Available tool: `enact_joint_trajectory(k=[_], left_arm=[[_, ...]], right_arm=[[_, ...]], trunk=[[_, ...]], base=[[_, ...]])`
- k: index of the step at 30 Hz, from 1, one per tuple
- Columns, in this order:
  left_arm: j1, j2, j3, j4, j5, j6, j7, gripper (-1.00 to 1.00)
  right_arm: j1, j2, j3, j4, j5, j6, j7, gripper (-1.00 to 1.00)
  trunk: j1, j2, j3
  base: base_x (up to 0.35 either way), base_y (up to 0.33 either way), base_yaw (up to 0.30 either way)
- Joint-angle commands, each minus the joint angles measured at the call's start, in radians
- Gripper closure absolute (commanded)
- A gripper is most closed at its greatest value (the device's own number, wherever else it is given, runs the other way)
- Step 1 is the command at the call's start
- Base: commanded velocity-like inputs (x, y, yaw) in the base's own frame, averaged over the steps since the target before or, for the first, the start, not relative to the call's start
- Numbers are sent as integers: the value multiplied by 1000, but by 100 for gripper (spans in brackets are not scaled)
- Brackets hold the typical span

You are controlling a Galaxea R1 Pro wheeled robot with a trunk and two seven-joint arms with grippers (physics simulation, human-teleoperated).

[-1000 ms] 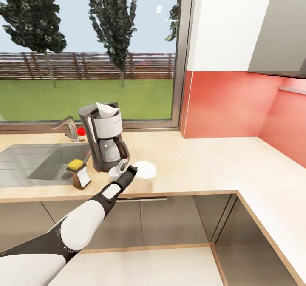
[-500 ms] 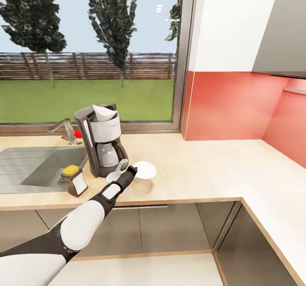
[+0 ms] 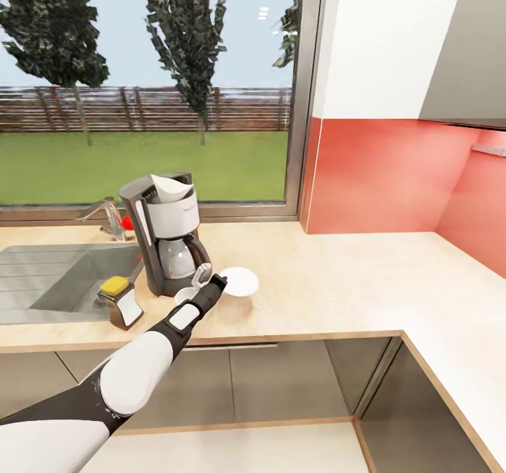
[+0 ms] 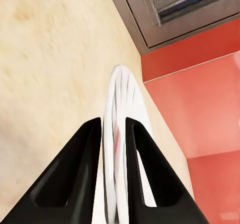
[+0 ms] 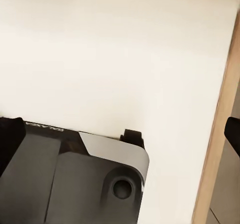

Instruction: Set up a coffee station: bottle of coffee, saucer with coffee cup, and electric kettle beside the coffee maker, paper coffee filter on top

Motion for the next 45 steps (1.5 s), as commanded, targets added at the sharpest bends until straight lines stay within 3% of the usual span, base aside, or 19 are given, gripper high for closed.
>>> enact_joint_trajectory(k=[1, 4, 5, 29, 45], left_arm=[[0, 0, 0, -1, 8, 5, 0, 100], [0, 0, 0, -1, 8, 6, 1, 100], [0, 0, 0, -1, 8, 7, 1, -100], [0, 0, 0, 0, 8, 7, 0, -100], [0, 0, 0, 0, 8, 7, 0, -100]], right_arm=[[-1, 0, 8, 0, -10, 1, 2, -100], [-1, 0, 8, 0, -11, 1, 2, -100], [-1, 0, 8, 0, -11, 1, 2, -100], [-1, -1, 8, 0, -11, 1, 2, -100], [-1, -1, 8, 0, -11, 1, 2, -100]], trunk=[[0, -2, -2], [0, -2, -2], [0, -2, -2], [0, -2, -2], [0, -2, -2]], base=[[2, 0, 0], [0, 0, 0], [0, 0, 0], [-5, 0, 0], [-293, 0, 0]])
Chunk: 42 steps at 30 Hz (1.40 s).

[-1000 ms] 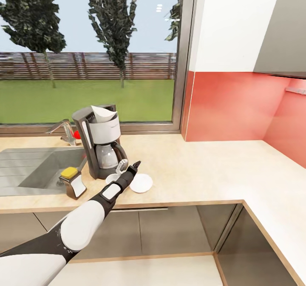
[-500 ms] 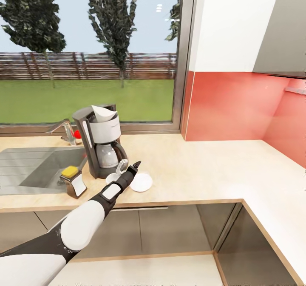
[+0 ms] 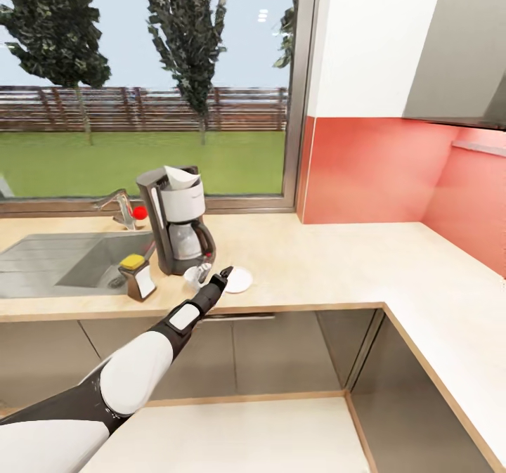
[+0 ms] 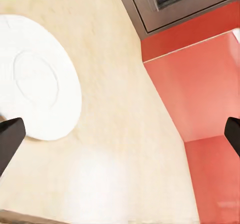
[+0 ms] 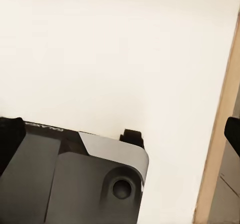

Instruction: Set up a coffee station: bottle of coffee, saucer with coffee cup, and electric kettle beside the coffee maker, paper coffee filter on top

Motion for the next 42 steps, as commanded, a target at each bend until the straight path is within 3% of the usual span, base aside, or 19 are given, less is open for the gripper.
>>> enact_joint_trajectory(k=[1, 15, 19, 24, 31, 32, 34, 37, 38, 42], left_arm=[[0, 0, 0, -1, 9, 6, -2, -100], [14, 0, 0, 0, 8, 12, -13, -100], [58, 0, 0, -2, 7, 18, -66, -100], [159, 9, -3, -12, 7, 23, -182, -100], [300, 77, -14, -20, -2, 21, -249, -100], [367, 121, -18, -21, -8, 19, -254, -100], [433, 159, -18, -22, -10, 18, -267, -100], [479, 189, -19, -21, -11, 16, -299, -100], [529, 216, -19, -22, -13, 11, -330, -100], [597, 257, -19, -32, -24, -5, -346, -100]], right_arm=[[-1, 0, 8, 0, -11, 1, 2, -100], [-1, 1, 8, 0, -10, 1, 2, -100], [-1, 0, 8, 0, -11, 1, 2, -100], [-1, 0, 8, 0, -11, 1, 2, -100], [-1, 0, 8, 0, -11, 1, 2, -100], [-1, 0, 8, 0, -11, 1, 2, -100], [-1, 0, 8, 0, -11, 1, 1, -100], [-1, 0, 8, 0, -12, 1, 1, -100], [-1, 0, 8, 0, -12, 0, 1, -100], [-1, 0, 8, 0, -12, -1, 1, -100]], trunk=[[0, -2, -2], [0, -2, -2], [0, -2, -2], [0, -2, -2], [0, -2, -2], [0, -2, -2], [0, -2, -2], [0, -2, -2], [0, -2, -2], [0, -2, -2]], base=[[-334, 0, 0], [-332, 0, 0], [-279, 0, 0], [-137, 0, 0], [-17, 0, 0], [-1, 0, 0], [0, 0, 0], [0, 0, 0], [0, 0, 0], [0, 0, 0]])
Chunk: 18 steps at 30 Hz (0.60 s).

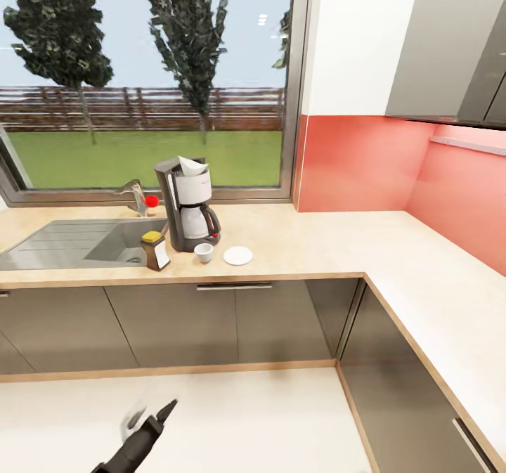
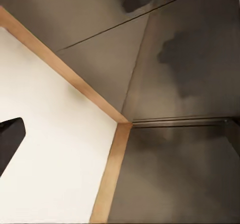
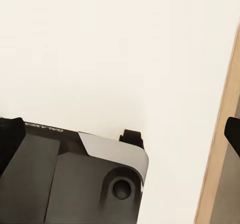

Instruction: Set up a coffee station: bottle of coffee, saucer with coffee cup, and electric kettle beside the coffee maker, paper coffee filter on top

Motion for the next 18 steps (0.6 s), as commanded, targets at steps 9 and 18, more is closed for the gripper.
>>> enact_joint_trajectory(k=[9, 18], left_arm=[[108, 68, -1, -11, -145, -151, 91, -100], [110, 68, 1, -18, -155, -156, 337, -100]], right_arm=[[-1, -2, 8, 0, -14, 0, 3, -100], [-1, 2, 6, -3, -21, 0, 4, -100]], trunk=[[0, -2, -2], [0, -2, -2]], base=[[0, 0, 0], [0, 0, 0]])
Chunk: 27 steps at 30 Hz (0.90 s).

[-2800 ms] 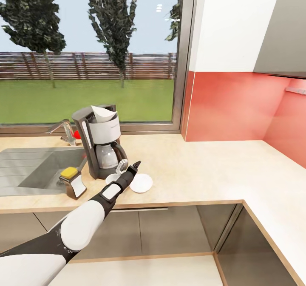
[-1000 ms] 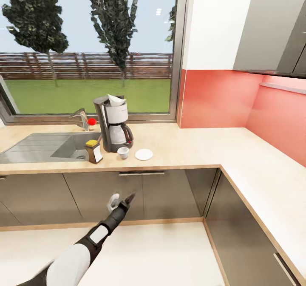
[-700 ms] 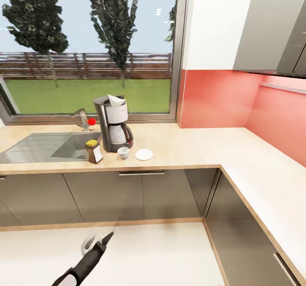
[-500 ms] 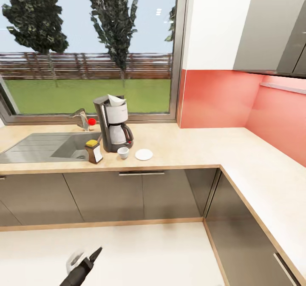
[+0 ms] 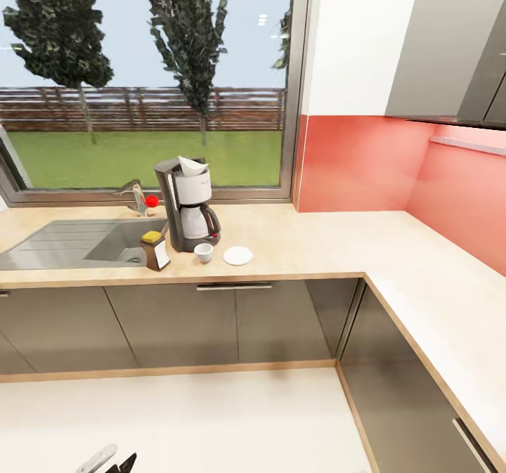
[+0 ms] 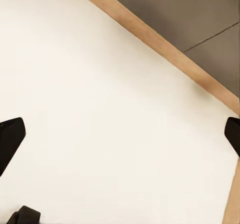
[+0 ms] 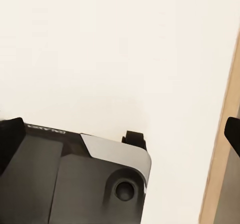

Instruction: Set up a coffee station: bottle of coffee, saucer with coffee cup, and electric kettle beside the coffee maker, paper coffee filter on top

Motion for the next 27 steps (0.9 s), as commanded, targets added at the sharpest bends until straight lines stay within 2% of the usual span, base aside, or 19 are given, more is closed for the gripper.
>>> enact_joint_trajectory(k=[1, 5, 6, 8, 10, 21, 27], left_arm=[[-1, 0, -3, 2, 10, -1, 8, -100], [4, 5, -5, 4, -13, -4, 25, -100], [6, 5, -5, 4, -48, -5, 27, -100], [7, 4, -4, 3, -90, -6, 28, -100], [8, 3, -4, 3, -104, -6, 28, -100], [8, 1, -5, 4, -132, -3, 28, -100], [8, 2, -5, 3, -135, -3, 28, -100]], right_arm=[[-1, 0, 8, 0, -11, 1, 2, -100], [-1, 1, 7, -1, -11, 1, 1, -100], [-1, 2, 7, -1, -11, 1, 1, -100], [-1, 2, 7, -1, -11, 1, 1, -100], [-1, 2, 6, -1, -11, 1, 1, -100], [-1, 2, 4, 0, -11, 1, 1, -100], [-1, 2, 4, 0, -11, 1, 1, -100]], trunk=[[0, -2, -2], [0, -2, -2], [0, -2, -2], [0, -2, -2], [0, -2, -2], [0, -2, -2], [0, -2, -2]], base=[[0, 0, 0], [0, 0, 144], [0, 0, 249], [0, 0, 264], [0, 0, 272], [16, 7, 278], [147, 164, 279]])
